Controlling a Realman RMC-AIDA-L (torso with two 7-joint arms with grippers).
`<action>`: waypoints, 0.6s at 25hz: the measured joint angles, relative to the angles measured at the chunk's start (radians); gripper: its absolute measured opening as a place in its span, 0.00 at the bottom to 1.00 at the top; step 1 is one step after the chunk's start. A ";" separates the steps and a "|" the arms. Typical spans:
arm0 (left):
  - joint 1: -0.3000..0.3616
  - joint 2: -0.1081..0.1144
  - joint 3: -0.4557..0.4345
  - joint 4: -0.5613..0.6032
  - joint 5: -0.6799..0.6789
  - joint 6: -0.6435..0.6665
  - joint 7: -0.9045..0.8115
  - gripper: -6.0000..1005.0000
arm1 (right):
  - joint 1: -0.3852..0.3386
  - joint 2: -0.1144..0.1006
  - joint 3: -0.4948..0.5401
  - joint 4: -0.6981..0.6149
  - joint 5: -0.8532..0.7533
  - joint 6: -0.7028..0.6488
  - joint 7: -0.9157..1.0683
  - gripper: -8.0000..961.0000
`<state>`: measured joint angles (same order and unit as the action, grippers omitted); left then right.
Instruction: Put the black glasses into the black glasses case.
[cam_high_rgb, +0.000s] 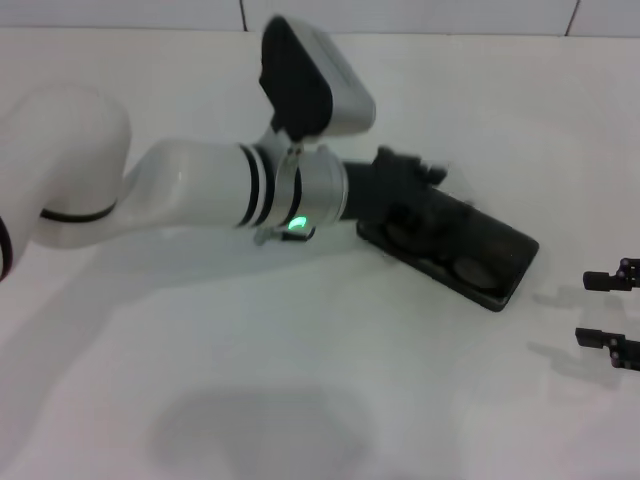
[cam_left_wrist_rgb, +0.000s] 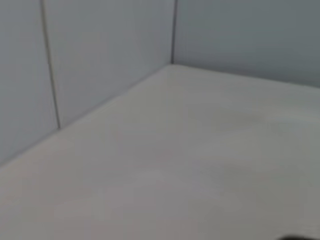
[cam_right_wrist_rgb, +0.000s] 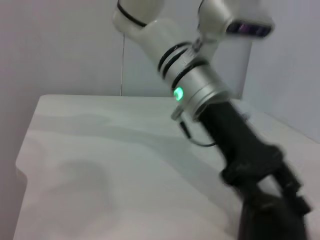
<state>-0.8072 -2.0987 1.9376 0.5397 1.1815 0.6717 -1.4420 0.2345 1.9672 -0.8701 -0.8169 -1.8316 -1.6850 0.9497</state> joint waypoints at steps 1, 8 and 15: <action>0.007 0.001 0.005 -0.003 0.006 -0.001 0.000 0.55 | 0.000 -0.001 0.000 0.000 0.000 0.000 0.000 0.61; 0.061 0.001 -0.001 0.009 -0.001 -0.001 0.019 0.55 | 0.003 -0.001 0.000 0.000 0.000 -0.003 0.000 0.62; 0.204 0.004 -0.083 0.134 -0.193 0.225 0.316 0.55 | 0.004 0.002 0.023 -0.008 0.028 -0.048 0.000 0.64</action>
<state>-0.6033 -2.0949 1.8543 0.6742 0.9886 0.8971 -1.1262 0.2384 1.9688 -0.8469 -0.8249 -1.8041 -1.7328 0.9495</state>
